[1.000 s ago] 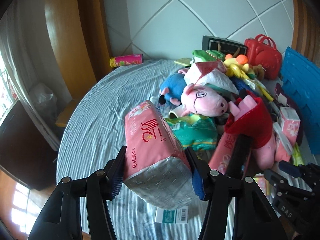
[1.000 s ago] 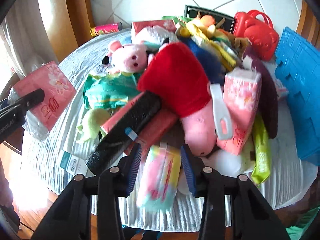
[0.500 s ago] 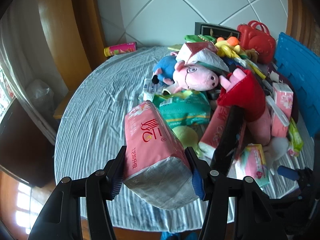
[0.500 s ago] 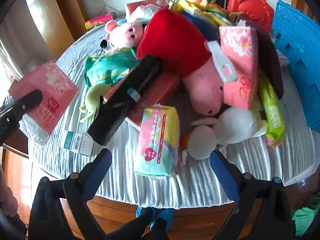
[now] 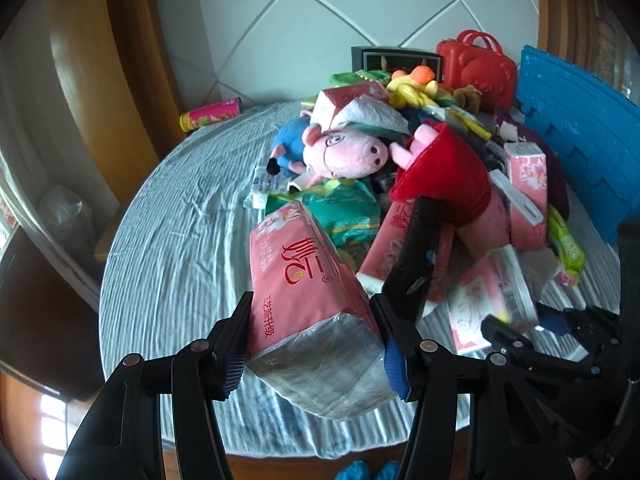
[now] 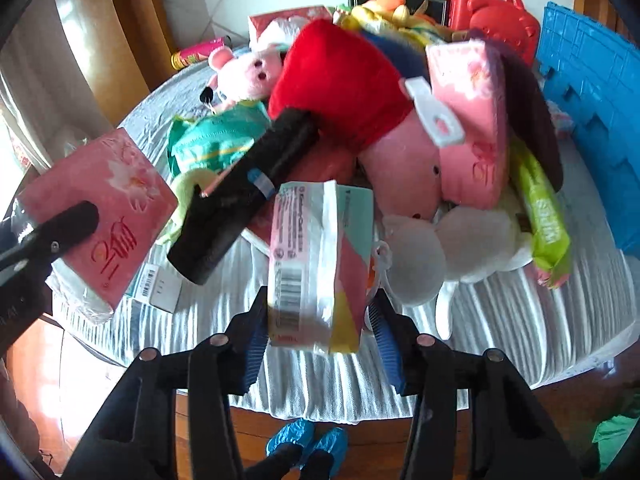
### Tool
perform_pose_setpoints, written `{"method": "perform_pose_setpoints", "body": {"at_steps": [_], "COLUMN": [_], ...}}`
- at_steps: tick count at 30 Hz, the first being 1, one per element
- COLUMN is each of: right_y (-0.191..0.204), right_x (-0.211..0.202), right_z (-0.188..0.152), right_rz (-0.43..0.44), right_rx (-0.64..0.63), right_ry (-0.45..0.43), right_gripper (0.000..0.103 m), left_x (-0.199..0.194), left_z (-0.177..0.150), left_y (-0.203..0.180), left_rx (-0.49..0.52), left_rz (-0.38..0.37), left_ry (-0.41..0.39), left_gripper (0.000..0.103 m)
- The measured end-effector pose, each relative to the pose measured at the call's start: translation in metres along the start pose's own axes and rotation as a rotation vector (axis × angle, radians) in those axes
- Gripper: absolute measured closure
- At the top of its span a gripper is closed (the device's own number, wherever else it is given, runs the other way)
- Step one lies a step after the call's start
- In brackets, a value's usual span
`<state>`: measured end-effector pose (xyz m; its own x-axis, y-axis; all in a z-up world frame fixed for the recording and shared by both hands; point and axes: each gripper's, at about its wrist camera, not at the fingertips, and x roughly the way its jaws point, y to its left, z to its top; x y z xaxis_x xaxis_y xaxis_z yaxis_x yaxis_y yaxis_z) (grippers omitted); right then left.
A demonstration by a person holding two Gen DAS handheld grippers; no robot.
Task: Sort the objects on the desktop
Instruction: 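Grasp the pastel Kotex pad pack with the right tool while the left holds the tissue pack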
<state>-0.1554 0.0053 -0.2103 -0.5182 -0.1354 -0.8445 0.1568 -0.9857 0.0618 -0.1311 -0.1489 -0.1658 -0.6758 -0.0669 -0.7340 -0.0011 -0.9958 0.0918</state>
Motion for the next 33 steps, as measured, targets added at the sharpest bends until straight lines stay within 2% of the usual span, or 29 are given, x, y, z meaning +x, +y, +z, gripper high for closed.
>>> {"method": "perform_pose_setpoints", "body": {"at_steps": [3,5,7,10,14,15,16,17,19,20,22,23,25,26,28,32,33], "right_y": [0.001,0.003,0.004,0.003,-0.003,-0.002,0.002,0.009,0.028,0.038,0.051,0.053,0.065,0.071,0.078,0.082,0.081], "right_x": [-0.025,-0.040,-0.051,-0.045,-0.026,-0.028,-0.032,-0.033,-0.023,-0.010,0.036,0.052,0.058,0.058,0.062,0.067,0.067], "right_z": [0.009,0.015,0.022,0.027,-0.007,-0.016,-0.025,-0.032,-0.044,-0.050,-0.061,-0.064,-0.063,-0.061,-0.060,-0.064,-0.065], "right_rz": [-0.018,-0.024,-0.039,-0.029,0.005,0.024,0.043,0.047,0.053,0.057,0.084,0.153,0.117,0.120,0.142,0.147,0.151], "right_rx": [0.015,0.020,0.009,0.007,0.086,0.114,0.128,0.109,0.054,0.023,-0.010,0.008,-0.044,-0.068,-0.098,-0.137,-0.138], "right_ry": [-0.067,-0.105,-0.125,-0.087,-0.012,0.000,0.001,0.008,0.038,0.064,0.181,0.207,0.173,0.163,0.171,0.171,0.170], "right_gripper": [0.055,0.069,0.070,0.070,0.069,0.067,0.053,0.031,0.005,0.003,0.004,0.001,0.006,0.019,0.029,0.041,0.041], "left_x": [-0.011,-0.017,-0.021,-0.017,-0.005,-0.002,0.001,0.004,0.011,0.015,0.020,0.019,0.016,0.015,0.014,0.012,0.012], "left_z": [0.009,0.014,0.019,0.021,0.005,0.000,-0.005,-0.010,-0.020,-0.025,-0.033,-0.036,-0.038,-0.039,-0.041,-0.042,-0.043], "left_y": [0.001,0.001,0.002,0.002,0.007,0.009,0.011,0.013,0.018,0.020,0.023,0.024,0.024,0.024,0.024,0.025,0.025], "left_rx": [0.009,0.013,0.014,0.011,0.005,0.000,-0.005,-0.011,-0.021,-0.023,-0.024,-0.024,-0.034,-0.040,-0.047,-0.061,-0.062], "left_rz": [-0.017,-0.031,-0.041,-0.045,-0.049,-0.047,-0.040,-0.032,-0.017,-0.006,0.013,0.023,0.034,0.035,0.037,0.041,0.041], "left_ry": [-0.038,-0.057,-0.072,-0.069,-0.018,-0.004,0.008,0.020,0.041,0.054,0.066,0.063,0.063,0.065,0.067,0.064,0.063], "left_gripper": [0.047,0.047,0.047,0.047,0.047,0.047,0.047,0.047,0.047,0.047,0.047,0.047,0.047,0.047,0.047,0.047,0.047]}}
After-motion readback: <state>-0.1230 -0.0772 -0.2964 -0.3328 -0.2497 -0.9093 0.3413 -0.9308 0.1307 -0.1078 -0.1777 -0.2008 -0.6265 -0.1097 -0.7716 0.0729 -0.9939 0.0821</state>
